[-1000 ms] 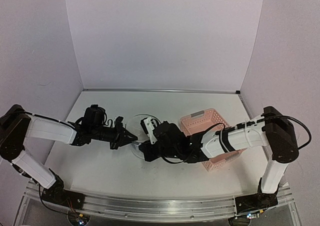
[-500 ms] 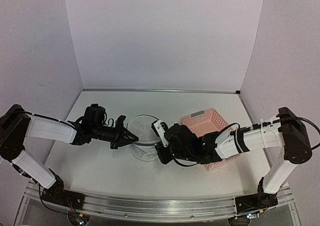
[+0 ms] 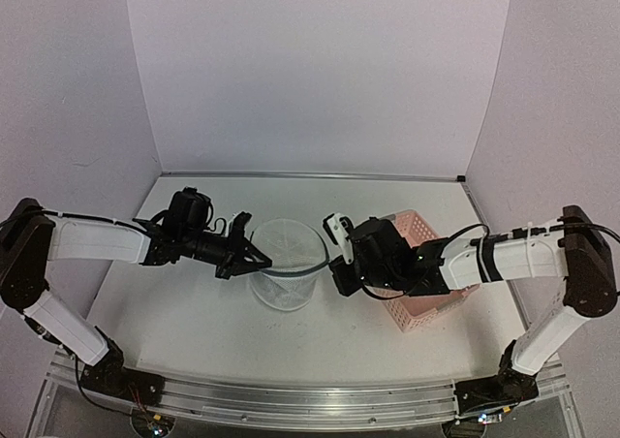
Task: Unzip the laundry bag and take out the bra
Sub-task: Adjust the laundry bag at the center of the board.
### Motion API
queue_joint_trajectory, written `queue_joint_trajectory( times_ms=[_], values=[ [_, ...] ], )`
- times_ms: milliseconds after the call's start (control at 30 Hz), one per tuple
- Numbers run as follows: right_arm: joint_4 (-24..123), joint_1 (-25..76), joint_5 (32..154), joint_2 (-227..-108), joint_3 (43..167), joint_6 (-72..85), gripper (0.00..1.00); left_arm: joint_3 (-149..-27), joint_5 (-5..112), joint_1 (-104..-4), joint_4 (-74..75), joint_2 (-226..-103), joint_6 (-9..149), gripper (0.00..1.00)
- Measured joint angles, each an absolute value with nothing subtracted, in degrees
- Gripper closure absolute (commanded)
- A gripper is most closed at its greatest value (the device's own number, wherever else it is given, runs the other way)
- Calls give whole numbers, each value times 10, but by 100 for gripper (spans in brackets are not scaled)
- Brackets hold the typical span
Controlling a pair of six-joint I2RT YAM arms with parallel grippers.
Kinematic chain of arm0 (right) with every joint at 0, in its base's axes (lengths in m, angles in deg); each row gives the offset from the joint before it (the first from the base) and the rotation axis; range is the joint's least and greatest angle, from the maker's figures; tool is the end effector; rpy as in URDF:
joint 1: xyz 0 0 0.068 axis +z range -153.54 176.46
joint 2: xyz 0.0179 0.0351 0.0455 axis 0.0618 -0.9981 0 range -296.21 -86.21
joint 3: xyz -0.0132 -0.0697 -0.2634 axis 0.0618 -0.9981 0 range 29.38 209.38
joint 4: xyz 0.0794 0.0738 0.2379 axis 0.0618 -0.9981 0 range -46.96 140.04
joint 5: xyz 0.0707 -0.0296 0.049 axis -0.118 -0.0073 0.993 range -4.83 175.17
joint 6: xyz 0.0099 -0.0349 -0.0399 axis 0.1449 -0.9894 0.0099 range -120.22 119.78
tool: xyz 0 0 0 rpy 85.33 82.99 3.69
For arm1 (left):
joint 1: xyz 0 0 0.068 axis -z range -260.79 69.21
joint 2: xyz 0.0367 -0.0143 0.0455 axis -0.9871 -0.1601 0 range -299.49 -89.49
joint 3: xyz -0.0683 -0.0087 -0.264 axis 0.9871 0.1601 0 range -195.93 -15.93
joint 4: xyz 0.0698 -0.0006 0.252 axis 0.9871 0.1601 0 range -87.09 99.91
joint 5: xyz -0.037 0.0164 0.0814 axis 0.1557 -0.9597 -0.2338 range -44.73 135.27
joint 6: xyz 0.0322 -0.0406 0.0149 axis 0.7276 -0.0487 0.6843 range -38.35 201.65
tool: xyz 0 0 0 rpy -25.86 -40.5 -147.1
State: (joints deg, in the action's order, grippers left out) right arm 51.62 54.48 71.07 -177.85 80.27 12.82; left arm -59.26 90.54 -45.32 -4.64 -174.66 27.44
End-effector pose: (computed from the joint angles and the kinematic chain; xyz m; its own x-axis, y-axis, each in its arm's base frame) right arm 0.1856 0.2809 0.1944 -0.4889 -0.3699 -0.7900 -0.6284 0.7775 0.0249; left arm 0.2315 -0.1959 0.2021 -0.9873 0.0025 -0.1586 0.1462 0.4012 -0.9042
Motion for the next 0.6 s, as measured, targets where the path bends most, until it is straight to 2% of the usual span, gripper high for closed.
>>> queue_joint_trajectory(
  times_ms=[200, 367, 600],
  values=[
    [536, 540, 751, -1759, 766, 130, 100, -652, 917, -467, 36, -1778, 341, 99],
    [559, 562, 762, -1752, 746, 142, 100, -677, 936, -488, 77, -1817, 380, 83],
    [566, 611, 769, -1757, 744, 173, 100, -725, 936, -530, 105, -1854, 409, 73]
  ],
)
